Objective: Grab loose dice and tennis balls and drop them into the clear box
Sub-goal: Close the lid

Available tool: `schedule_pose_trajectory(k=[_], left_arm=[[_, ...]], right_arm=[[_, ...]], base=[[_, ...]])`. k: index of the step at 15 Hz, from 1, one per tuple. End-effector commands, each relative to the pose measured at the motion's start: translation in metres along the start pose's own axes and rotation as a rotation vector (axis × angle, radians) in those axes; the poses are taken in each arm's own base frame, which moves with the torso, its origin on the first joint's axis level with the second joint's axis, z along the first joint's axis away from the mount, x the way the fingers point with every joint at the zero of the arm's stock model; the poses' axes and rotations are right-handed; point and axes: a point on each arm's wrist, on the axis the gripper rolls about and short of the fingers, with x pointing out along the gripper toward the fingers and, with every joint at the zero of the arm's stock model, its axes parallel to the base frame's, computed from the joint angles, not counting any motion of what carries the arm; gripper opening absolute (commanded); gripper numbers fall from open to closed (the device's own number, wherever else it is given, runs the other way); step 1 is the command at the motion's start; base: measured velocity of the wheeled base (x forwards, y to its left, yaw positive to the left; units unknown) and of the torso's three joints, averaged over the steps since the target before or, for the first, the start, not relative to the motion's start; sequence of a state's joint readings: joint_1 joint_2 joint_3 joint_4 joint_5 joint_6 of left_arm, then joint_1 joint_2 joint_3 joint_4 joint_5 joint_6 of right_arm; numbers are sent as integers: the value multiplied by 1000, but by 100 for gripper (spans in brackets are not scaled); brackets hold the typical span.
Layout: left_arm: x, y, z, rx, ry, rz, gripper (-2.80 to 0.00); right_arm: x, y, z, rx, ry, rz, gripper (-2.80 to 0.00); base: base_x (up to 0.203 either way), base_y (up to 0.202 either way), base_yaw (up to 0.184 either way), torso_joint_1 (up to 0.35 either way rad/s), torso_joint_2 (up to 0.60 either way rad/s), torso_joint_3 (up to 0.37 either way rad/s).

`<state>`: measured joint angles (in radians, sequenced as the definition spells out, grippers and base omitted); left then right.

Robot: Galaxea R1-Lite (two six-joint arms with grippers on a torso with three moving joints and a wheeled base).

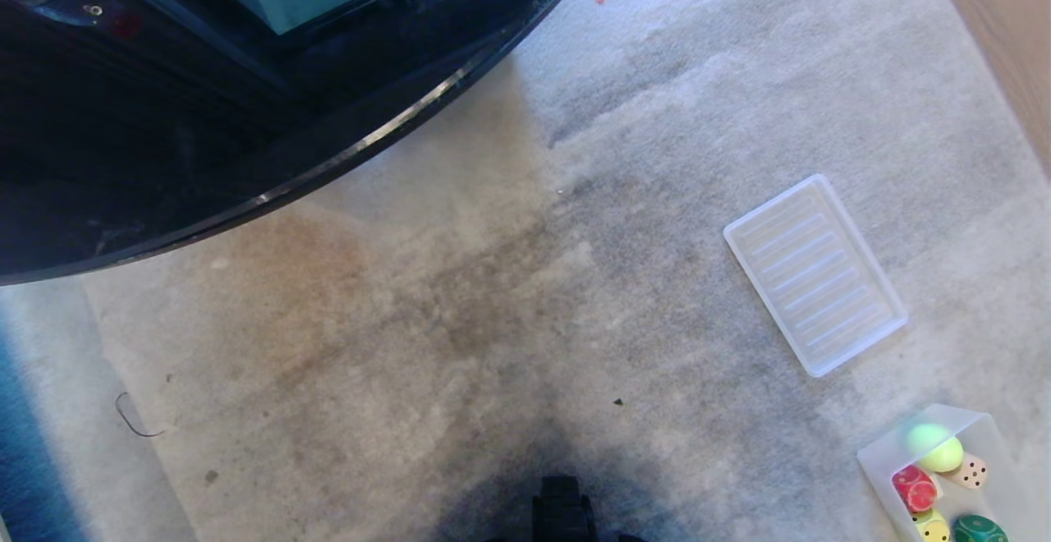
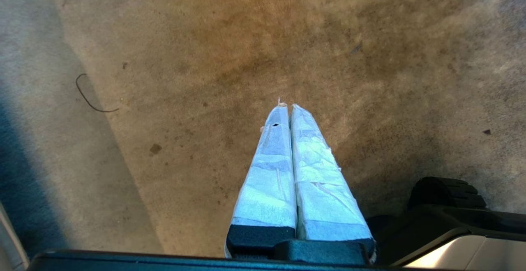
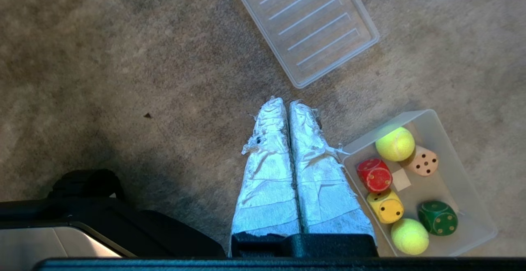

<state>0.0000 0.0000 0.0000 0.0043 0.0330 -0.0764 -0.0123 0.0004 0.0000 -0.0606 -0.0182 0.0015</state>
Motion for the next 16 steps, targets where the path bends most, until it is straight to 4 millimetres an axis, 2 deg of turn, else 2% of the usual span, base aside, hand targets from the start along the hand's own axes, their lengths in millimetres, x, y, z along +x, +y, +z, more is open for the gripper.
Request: schedule_pose_trajectory(k=[1,7,16], left_arm=[[0,0,0,0,0,1,-280],[0,0,0,0,2,1,-280],[0,0,0,-5,2,2,-280]], right_arm=[[1,0,-7,0,22,0,-280],[1,0,-7,0,22,0,-280],[1,0,-7,-18,33,9,-280]], base=[[0,0,0,2,6,-199],[0,0,0,3,3,-193],[0,0,0,1,2,-19]])
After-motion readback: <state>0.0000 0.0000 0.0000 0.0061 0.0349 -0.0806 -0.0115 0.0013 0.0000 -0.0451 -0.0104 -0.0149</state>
